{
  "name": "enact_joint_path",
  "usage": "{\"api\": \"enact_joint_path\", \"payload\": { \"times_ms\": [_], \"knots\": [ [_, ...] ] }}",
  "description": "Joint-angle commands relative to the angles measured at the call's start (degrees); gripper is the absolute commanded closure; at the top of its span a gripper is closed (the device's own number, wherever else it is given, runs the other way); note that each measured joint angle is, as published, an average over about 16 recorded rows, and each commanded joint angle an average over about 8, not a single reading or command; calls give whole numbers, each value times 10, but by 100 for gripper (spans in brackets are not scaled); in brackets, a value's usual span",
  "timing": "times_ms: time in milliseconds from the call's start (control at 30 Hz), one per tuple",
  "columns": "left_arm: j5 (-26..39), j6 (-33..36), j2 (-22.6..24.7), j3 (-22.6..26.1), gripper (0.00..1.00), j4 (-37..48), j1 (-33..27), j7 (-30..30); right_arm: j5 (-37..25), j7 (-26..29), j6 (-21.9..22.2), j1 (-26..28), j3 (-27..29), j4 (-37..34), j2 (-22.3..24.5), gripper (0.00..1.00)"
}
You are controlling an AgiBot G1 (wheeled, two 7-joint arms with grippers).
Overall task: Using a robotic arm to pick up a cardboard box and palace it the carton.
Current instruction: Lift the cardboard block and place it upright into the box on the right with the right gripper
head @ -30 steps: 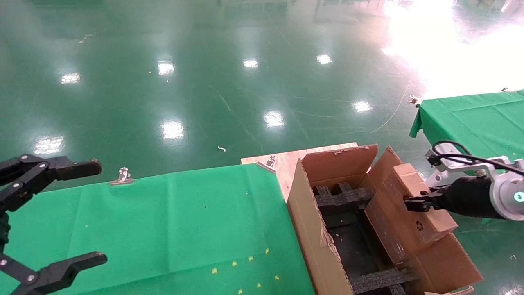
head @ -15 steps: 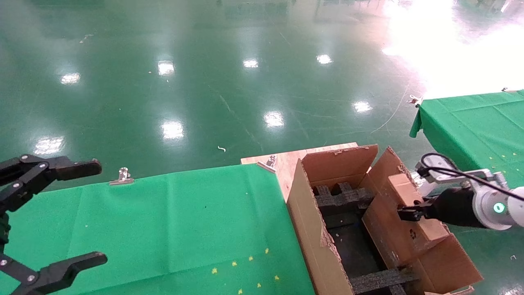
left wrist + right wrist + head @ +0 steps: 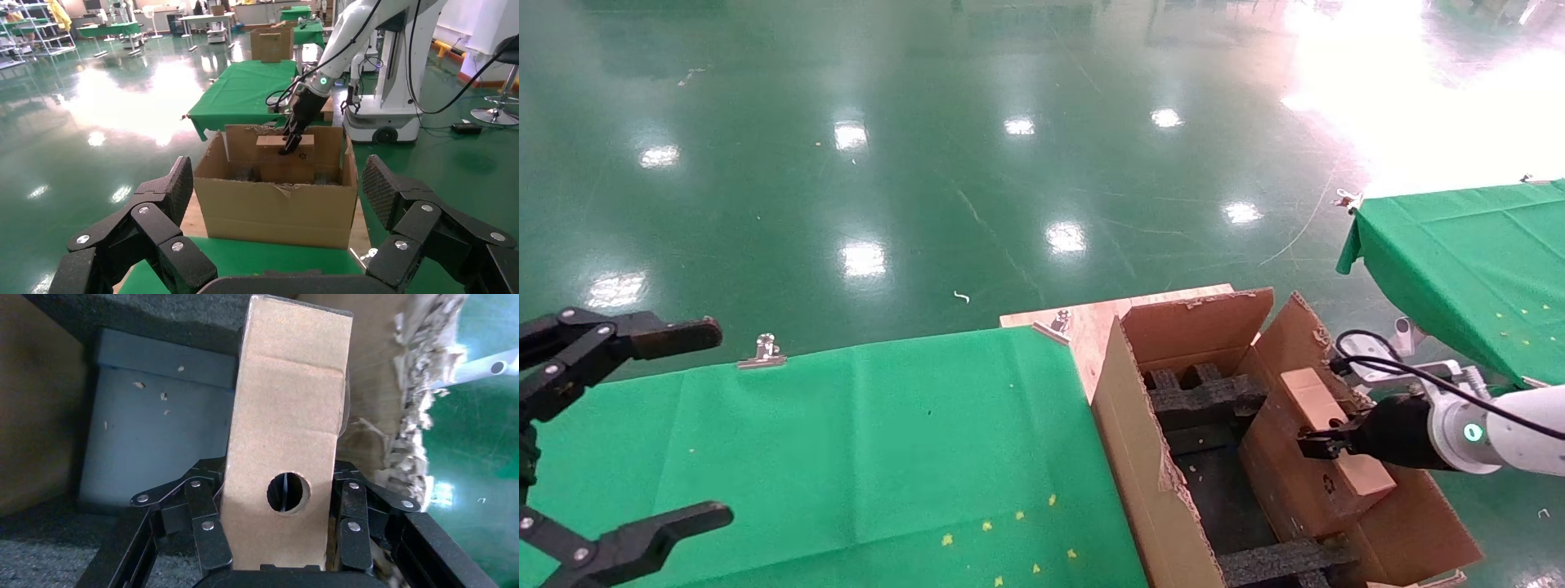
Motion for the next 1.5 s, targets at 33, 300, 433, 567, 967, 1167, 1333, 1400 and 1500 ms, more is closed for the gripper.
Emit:
{"api": "enact_joint_path", "payload": {
  "times_ms": [33,300,433,567,967,1167,1333,1400,1500],
  "knots": [
    [0,0,0,0,0,0,0,0,10,-7,5,-13,0,-9,-7,100],
    [0,0,0,0,0,0,0,0,55,-39,15,-64,11,-40,-29,100],
    [0,0,0,0,0,0,0,0,77,-59,15,-85,20,-59,-38,100],
    [0,0,0,0,0,0,0,0,99,-81,11,-103,30,-79,-46,100],
    [0,0,0,1,0,0,0,0,160,-157,-12,-138,70,-119,-60,100],
    [0,0,0,1,0,0,0,0,174,-188,-23,-143,84,-126,-63,34],
    [-1,0,0,1,0,0,0,0,176,-192,-26,-143,87,-128,-63,0],
    [-1,0,0,1,0,0,0,0,175,-189,-25,-142,86,-127,-63,0],
    [-1,0,0,1,0,0,0,0,174,-187,-25,-142,85,-126,-62,0]
  ]
}}
